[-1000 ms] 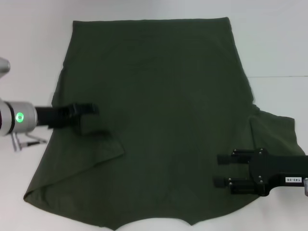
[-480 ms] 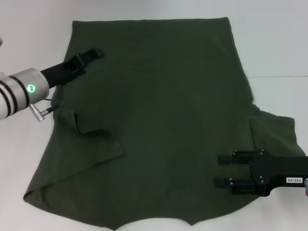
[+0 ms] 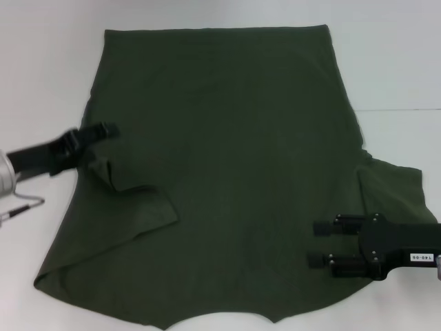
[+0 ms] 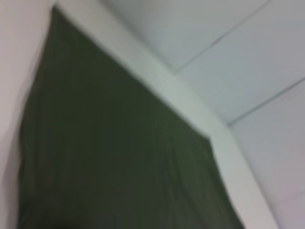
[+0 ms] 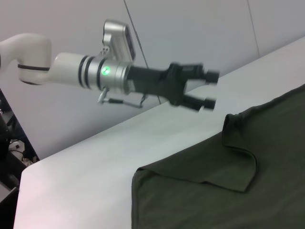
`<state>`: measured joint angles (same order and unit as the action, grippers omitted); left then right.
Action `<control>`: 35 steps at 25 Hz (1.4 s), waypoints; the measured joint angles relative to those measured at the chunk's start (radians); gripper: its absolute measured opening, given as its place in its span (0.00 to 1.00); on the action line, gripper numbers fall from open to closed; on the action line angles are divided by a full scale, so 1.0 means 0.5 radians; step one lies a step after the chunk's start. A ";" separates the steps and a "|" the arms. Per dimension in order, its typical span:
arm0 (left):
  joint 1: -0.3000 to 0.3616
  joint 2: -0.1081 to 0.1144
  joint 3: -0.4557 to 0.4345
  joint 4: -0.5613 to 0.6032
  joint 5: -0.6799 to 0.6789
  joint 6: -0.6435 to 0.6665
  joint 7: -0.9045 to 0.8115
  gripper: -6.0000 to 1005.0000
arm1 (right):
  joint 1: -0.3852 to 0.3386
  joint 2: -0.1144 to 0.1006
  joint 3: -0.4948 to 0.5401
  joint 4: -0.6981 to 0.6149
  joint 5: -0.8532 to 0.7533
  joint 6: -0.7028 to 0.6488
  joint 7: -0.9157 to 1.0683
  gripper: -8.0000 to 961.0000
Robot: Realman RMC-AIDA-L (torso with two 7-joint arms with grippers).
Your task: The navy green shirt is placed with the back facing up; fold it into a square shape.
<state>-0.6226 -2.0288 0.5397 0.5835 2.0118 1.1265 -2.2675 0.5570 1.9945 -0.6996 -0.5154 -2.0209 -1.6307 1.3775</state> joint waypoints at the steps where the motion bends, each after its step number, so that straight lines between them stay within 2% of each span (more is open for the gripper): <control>1: 0.009 -0.001 -0.024 -0.003 0.054 0.027 -0.018 0.94 | 0.000 0.000 -0.001 0.000 -0.001 0.000 0.000 0.79; 7: 0.065 -0.023 -0.116 -0.064 0.135 0.053 -0.046 0.94 | 0.002 0.002 -0.007 0.000 -0.003 0.000 -0.015 0.79; 12: 0.049 -0.038 -0.122 -0.218 0.114 -0.041 -0.030 0.94 | -0.002 0.000 -0.004 0.000 -0.004 -0.009 -0.026 0.79; 18: -0.015 -0.086 -0.120 -0.320 0.102 -0.247 0.021 0.94 | -0.018 -0.001 -0.003 0.000 -0.005 -0.011 -0.031 0.79; 31: -0.129 -0.106 -0.124 -0.399 0.092 -0.489 0.054 0.94 | -0.051 -0.001 -0.003 0.000 -0.005 -0.016 -0.031 0.79; 35: -0.212 -0.120 -0.126 -0.401 -0.053 -0.520 0.101 0.94 | -0.057 -0.003 -0.003 0.000 0.000 -0.027 -0.031 0.79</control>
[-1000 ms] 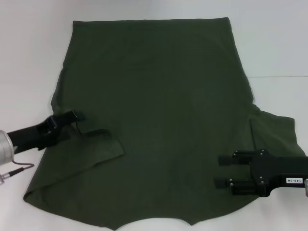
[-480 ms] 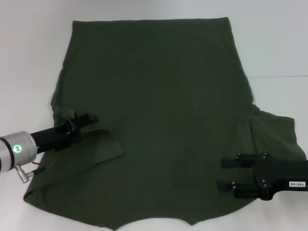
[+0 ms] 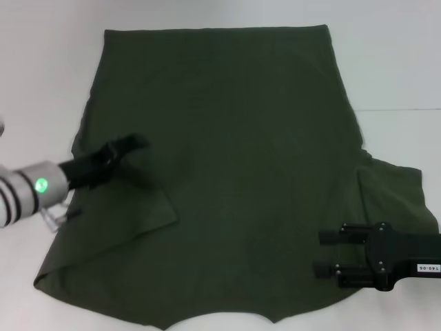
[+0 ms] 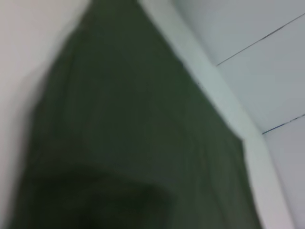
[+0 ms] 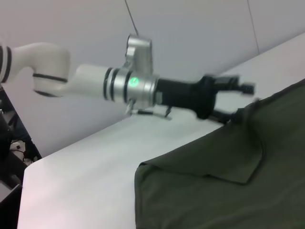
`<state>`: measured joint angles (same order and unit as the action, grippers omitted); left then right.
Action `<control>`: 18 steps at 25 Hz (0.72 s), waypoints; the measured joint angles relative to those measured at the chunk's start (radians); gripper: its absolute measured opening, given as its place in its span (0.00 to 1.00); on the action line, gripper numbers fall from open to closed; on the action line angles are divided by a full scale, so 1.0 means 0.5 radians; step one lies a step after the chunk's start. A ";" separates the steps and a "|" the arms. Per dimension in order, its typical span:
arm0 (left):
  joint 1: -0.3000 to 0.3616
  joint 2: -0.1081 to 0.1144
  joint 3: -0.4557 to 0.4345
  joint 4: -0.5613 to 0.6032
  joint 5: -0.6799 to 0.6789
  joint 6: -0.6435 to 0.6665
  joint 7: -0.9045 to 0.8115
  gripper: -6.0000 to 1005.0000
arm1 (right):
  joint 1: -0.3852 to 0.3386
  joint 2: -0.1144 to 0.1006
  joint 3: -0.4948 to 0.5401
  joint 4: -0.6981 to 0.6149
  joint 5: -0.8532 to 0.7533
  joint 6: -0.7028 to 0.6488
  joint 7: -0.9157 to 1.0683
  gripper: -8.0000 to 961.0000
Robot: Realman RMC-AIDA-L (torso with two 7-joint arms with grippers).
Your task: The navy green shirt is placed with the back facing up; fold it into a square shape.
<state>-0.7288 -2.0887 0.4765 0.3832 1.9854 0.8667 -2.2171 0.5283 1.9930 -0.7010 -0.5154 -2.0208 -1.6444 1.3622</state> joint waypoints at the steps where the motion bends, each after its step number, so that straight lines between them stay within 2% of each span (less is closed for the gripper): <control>1: -0.029 -0.005 0.000 0.000 -0.037 -0.023 0.035 0.94 | -0.001 -0.001 0.000 0.000 0.002 -0.002 0.001 0.79; 6: -0.239 -0.050 0.001 -0.015 -0.277 -0.240 0.379 0.94 | -0.001 -0.002 0.002 -0.001 0.006 -0.014 0.008 0.79; 9: -0.237 -0.056 0.000 -0.014 -0.348 -0.222 0.484 0.94 | 0.006 0.002 0.005 -0.001 0.007 -0.007 0.013 0.79; 12: -0.142 -0.043 -0.002 -0.003 -0.510 -0.038 0.659 0.94 | 0.013 0.008 0.024 -0.001 0.008 0.016 0.017 0.79; 15: -0.019 -0.001 -0.002 0.006 -0.646 0.231 0.827 0.94 | 0.022 0.015 0.058 0.000 0.008 0.033 0.030 0.79; 18: 0.153 0.030 -0.001 0.101 -0.679 0.680 1.052 0.94 | 0.037 0.019 0.108 0.000 0.008 0.050 0.045 0.79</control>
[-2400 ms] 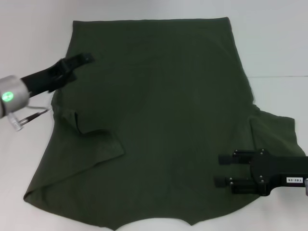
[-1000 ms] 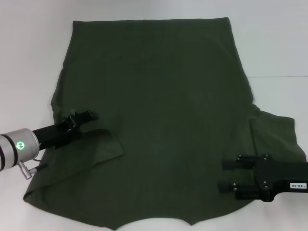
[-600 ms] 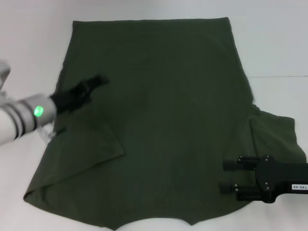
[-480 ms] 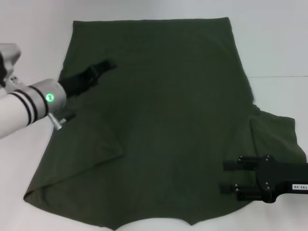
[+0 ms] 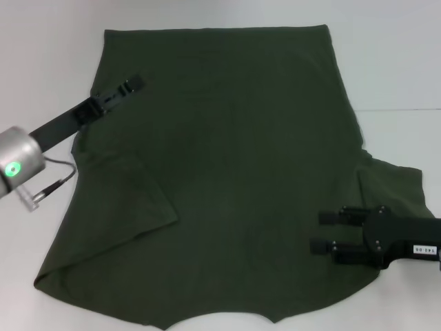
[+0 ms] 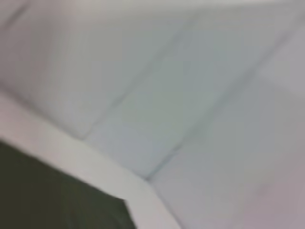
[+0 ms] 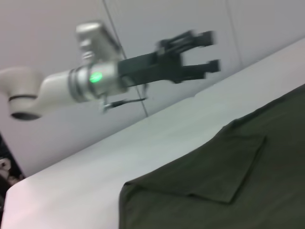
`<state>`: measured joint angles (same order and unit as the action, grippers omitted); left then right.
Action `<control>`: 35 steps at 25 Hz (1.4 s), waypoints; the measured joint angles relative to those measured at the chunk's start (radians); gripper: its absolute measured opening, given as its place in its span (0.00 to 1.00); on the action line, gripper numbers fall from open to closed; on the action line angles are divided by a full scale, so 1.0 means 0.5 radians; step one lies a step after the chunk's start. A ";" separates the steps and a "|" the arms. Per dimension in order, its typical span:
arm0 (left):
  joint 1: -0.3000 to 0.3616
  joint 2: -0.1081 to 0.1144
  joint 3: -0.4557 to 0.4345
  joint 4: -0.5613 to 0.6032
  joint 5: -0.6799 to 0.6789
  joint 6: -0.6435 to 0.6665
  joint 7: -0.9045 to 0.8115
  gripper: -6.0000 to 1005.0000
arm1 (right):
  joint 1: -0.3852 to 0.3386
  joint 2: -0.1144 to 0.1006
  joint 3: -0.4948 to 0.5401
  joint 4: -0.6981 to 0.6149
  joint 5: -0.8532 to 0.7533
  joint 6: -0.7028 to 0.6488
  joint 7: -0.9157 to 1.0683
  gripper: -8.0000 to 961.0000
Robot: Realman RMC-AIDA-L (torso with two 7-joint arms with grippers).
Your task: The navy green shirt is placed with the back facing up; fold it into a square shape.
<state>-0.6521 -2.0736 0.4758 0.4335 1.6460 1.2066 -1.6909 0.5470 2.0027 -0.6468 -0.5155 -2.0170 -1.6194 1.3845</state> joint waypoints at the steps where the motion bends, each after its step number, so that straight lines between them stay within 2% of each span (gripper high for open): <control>1: 0.028 -0.001 0.001 0.025 0.006 0.071 0.040 0.94 | 0.004 0.001 0.020 0.000 0.000 0.004 0.001 0.79; 5: 0.184 -0.009 0.009 0.163 0.112 0.489 0.314 0.94 | 0.028 0.006 0.088 0.000 0.000 0.043 0.017 0.79; 10: 0.281 -0.002 0.005 0.318 0.533 0.959 0.631 0.94 | 0.051 0.016 0.122 0.001 0.000 0.097 0.061 0.79; 15: 0.295 -0.001 0.002 0.381 0.841 1.057 0.708 0.94 | 0.076 0.032 0.128 0.003 0.001 0.142 0.107 0.79; 21: 0.303 -0.005 0.005 0.370 0.897 1.072 0.834 0.94 | 0.106 0.041 0.128 0.021 0.002 0.175 0.200 0.79; 24: 0.304 -0.010 0.003 0.366 0.898 1.072 0.865 0.94 | 0.129 0.026 0.125 -0.008 0.003 0.170 0.375 0.79; 27: 0.304 -0.016 0.009 0.354 0.897 1.073 0.898 0.94 | 0.180 -0.039 0.099 -0.099 -0.013 0.078 0.777 0.79; 32: 0.286 -0.019 0.017 0.302 0.896 1.051 0.953 0.94 | 0.282 -0.201 -0.016 -0.284 -0.186 -0.020 1.481 0.79; 35: 0.281 -0.019 0.018 0.299 0.897 1.049 0.957 0.94 | 0.321 -0.248 -0.010 -0.402 -0.456 -0.006 1.807 0.79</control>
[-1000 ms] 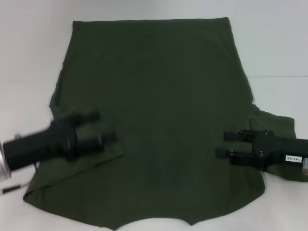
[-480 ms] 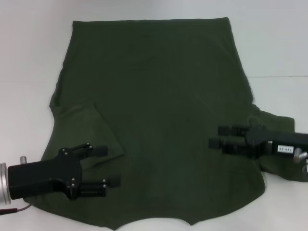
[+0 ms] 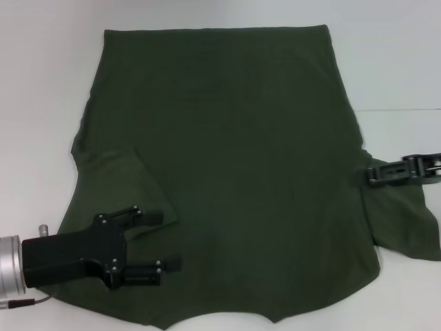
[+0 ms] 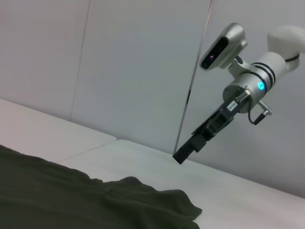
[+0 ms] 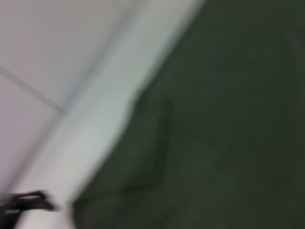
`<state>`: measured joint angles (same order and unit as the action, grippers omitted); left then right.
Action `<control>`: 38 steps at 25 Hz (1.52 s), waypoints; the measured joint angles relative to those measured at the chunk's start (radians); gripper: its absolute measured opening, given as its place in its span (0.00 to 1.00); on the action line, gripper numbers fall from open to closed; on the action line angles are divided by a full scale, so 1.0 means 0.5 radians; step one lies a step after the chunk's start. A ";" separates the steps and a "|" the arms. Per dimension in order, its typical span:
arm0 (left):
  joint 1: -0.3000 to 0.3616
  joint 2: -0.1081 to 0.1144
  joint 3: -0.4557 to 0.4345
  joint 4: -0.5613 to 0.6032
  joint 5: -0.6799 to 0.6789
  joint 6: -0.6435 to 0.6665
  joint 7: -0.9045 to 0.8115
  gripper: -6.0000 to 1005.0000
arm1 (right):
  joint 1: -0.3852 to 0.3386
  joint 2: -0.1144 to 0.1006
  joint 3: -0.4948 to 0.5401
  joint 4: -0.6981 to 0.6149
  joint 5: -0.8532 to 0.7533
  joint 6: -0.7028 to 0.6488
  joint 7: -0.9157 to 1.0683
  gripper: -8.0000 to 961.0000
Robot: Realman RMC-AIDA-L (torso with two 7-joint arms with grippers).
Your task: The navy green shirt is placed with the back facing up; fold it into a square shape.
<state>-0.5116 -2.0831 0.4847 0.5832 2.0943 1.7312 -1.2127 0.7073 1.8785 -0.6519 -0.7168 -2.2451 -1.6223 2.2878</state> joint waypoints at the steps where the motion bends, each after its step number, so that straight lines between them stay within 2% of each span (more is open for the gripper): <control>1: -0.001 0.000 0.000 0.000 -0.001 0.000 0.000 0.94 | 0.007 -0.009 0.017 -0.039 -0.106 0.006 0.086 0.79; 6: -0.001 0.000 0.000 -0.005 -0.005 -0.001 0.001 0.94 | 0.014 -0.052 0.122 -0.095 -0.469 0.038 0.320 0.79; 14: -0.001 -0.003 -0.003 -0.036 -0.008 -0.038 0.002 0.94 | -0.027 -0.071 0.180 -0.077 -0.801 0.194 0.395 0.79; 27: 0.014 -0.016 -0.005 -0.042 -0.009 -0.051 0.002 0.94 | -0.032 -0.076 0.170 0.153 -0.828 0.431 0.292 0.79; 38: 0.014 -0.022 -0.010 -0.047 -0.010 -0.051 0.011 0.94 | -0.014 -0.050 0.179 0.202 -0.814 0.551 0.226 0.79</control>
<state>-0.5045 -2.0939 0.4798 0.5599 2.0891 1.7058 -1.2072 0.7002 1.8535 -0.5624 -0.6157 -2.6522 -1.3466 2.4006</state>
